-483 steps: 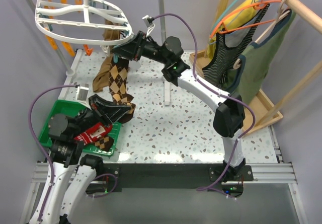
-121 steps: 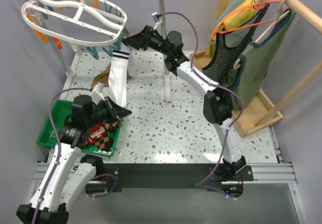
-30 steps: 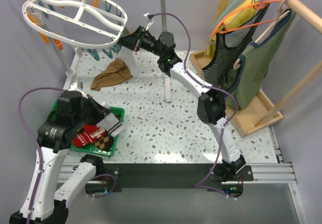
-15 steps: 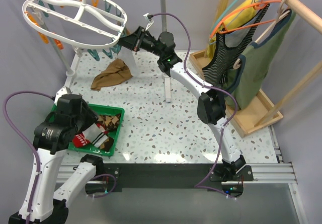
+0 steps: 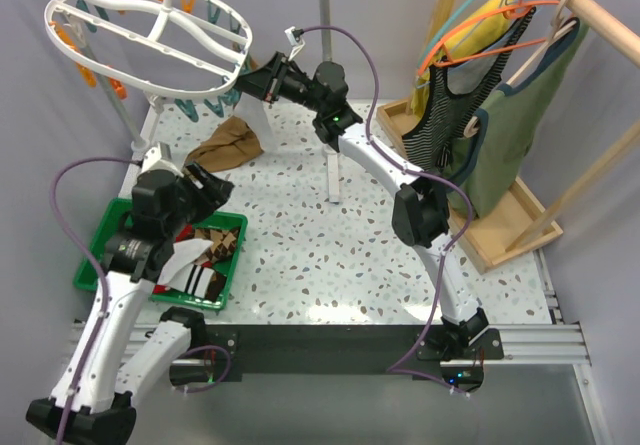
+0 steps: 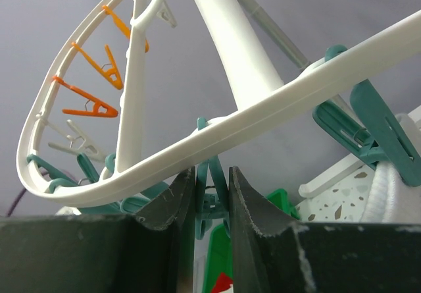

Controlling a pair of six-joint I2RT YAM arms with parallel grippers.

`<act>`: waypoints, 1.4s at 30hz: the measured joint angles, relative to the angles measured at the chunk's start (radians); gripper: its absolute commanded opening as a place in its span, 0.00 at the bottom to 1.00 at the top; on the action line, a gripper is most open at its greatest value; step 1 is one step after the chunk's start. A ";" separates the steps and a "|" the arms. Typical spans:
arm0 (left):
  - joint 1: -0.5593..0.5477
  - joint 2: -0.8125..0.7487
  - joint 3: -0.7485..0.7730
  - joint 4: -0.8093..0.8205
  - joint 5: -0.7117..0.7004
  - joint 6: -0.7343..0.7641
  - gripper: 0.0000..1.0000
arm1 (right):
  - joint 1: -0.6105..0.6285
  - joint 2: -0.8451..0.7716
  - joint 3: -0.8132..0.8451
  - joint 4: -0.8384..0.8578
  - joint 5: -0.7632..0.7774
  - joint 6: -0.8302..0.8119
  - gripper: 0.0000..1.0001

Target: Remove the socks clipped to the hanger

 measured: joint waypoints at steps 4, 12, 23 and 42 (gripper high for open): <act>0.000 0.092 -0.176 0.350 0.048 -0.006 0.69 | 0.000 -0.006 0.000 -0.012 0.000 0.001 0.00; 0.000 0.459 -0.365 0.974 0.048 0.045 0.70 | 0.000 -0.027 -0.010 -0.042 0.000 0.003 0.00; -0.027 0.989 -0.100 1.316 0.022 0.156 0.72 | 0.000 -0.032 -0.027 -0.041 0.001 0.022 0.00; -0.053 1.286 0.188 1.403 -0.037 0.270 0.03 | 0.000 -0.101 -0.112 -0.035 0.000 0.034 0.10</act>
